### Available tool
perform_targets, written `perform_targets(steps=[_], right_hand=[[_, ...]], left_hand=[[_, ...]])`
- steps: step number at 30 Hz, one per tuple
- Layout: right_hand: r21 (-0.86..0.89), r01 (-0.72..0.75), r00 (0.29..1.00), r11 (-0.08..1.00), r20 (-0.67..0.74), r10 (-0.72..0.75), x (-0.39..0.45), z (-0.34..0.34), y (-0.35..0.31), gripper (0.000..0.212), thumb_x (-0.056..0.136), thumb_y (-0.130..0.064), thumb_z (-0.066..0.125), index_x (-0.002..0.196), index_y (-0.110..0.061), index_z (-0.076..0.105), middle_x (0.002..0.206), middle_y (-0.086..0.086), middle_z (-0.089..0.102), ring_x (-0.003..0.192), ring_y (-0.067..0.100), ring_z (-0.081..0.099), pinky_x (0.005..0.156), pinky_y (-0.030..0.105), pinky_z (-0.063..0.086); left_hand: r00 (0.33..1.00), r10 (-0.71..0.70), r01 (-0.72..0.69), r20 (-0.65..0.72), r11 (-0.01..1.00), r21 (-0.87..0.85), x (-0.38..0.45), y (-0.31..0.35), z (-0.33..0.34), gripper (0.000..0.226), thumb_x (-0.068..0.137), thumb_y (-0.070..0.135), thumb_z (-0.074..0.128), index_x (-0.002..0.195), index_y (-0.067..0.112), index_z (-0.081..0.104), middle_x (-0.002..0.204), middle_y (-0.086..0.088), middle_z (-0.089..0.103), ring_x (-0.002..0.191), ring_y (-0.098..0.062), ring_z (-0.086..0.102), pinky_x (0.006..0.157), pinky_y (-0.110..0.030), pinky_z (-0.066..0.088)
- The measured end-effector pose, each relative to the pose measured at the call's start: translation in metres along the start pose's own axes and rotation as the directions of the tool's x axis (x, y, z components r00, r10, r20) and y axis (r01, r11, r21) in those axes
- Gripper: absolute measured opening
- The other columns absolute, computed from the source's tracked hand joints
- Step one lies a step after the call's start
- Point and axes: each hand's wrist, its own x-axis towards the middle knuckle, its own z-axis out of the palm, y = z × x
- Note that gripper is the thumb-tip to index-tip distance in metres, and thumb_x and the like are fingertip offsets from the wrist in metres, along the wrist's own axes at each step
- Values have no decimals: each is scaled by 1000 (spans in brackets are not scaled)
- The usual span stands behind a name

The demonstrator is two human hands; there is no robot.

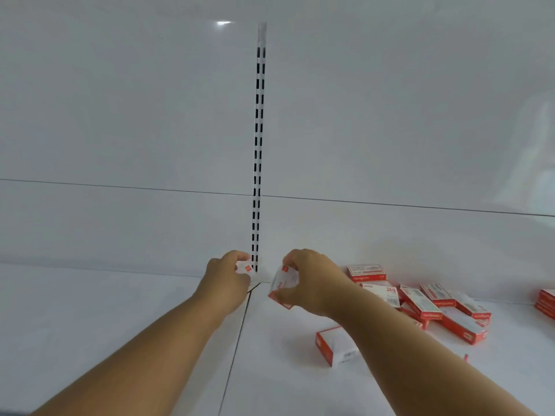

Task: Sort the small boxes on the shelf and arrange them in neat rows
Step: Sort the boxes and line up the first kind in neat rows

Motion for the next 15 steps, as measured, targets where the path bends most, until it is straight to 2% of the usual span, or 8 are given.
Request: perform_targets(steps=[2, 5, 8, 9, 10, 12, 13, 15], right_hand=[[-65, -36, 997, 997, 60, 40, 10, 14, -13, 53, 76, -43, 76, 119, -21, 55, 112, -2, 59, 94, 17, 55, 76, 28, 52], [-175, -42, 993, 984, 100, 61, 25, 32, -22, 47, 79, -42, 72, 117, -18, 61, 114, 1, 62, 102, 21, 57, 78, 27, 46], [-269, -36, 985, 963, 151, 79, 35, 47, -29, 36, 87, -36, 63, 109, -8, 66, 110, 10, 65, 99, 27, 59, 79, 30, 47], [-281, -42, 983, 959, 159, 90, 36, 51, -30, 34, 90, -34, 60, 106, -6, 68, 109, 12, 65, 95, 28, 58, 77, 31, 45], [-286, -44, 983, 957, 158, 92, 37, 53, -31, 33, 91, -32, 57, 104, -5, 69, 109, 14, 65, 95, 28, 57, 77, 30, 44], [-285, -49, 985, 957, 145, 93, 40, 56, -30, 32, 94, -30, 53, 108, -7, 70, 114, 13, 61, 106, 27, 54, 88, 31, 43], [-279, -59, 985, 959, 138, 100, 41, 57, -28, 31, 94, -29, 52, 110, -8, 70, 115, 12, 60, 110, 27, 54, 94, 33, 44], [-233, -102, 981, 967, 140, 137, 42, 59, -24, 29, 94, -24, 50, 111, -10, 69, 114, 11, 62, 110, 29, 58, 94, 39, 48]], left_hand=[[998, 22, -29, 52, 991, 127, 8, -14, -6, 41, 91, 11, 51, 121, 37, 61, 119, -6, 44, 86, -21, 58, 68, -26, 46], [996, 53, -75, 75, 941, 329, 19, -21, -10, 31, 86, 22, 60, 114, 35, 66, 115, -4, 46, 82, -19, 57, 73, -23, 42], [993, 79, -106, 83, 910, 401, 28, -22, -10, 11, 80, 35, 63, 88, 29, 69, 107, -5, 59, 87, -23, 61, 69, -25, 40], [991, 97, -128, 92, 889, 439, 33, -23, -8, 13, 80, 37, 61, 81, 26, 68, 102, -7, 63, 85, -25, 62, 65, -27, 39], [989, 108, -145, 102, 865, 480, 37, -25, -7, 19, 81, 39, 60, 79, 22, 67, 98, -9, 65, 84, -27, 62, 63, -27, 39], [986, 124, -164, 112, 840, 517, 42, -29, -4, 25, 83, 43, 60, 82, 20, 68, 94, -8, 67, 83, -27, 63, 63, -28, 41], [984, 134, -175, 117, 840, 513, 44, -30, -3, 25, 84, 44, 61, 83, 21, 68, 94, -7, 67, 83, -26, 64, 64, -28, 42], [979, 167, -204, 118, 844, 496, 43, -30, -2, 21, 87, 44, 60, 84, 24, 65, 98, -5, 64, 81, -24, 61, 66, -28, 44]])
